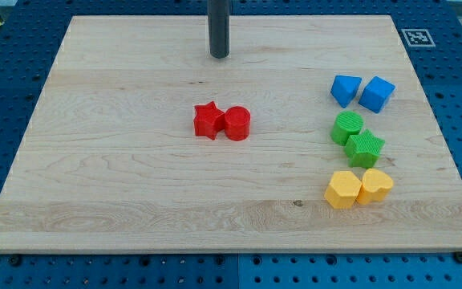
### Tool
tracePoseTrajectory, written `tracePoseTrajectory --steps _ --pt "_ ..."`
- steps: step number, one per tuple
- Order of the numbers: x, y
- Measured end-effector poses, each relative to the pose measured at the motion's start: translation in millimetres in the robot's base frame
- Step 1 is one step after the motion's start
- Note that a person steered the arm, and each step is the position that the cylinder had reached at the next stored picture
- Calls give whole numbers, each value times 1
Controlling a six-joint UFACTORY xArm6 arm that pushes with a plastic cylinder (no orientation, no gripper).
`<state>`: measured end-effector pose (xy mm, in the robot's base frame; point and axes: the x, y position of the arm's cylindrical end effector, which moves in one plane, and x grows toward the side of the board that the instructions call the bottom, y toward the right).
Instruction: Point your arm to center right
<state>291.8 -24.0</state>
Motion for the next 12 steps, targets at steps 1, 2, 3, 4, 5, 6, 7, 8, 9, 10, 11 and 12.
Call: tracePoseTrajectory --steps 1,2,3,4,5,6,7,8,9,10,11,12 --pt "0 0" --pt "-2 4" --pt "-2 4" --pt "-4 4" --pt "-5 4" --pt "-5 5" --pt "-5 6" --pt "-4 6" --pt "-4 9" --pt "-5 12" --pt "-9 38" --pt "-6 127"
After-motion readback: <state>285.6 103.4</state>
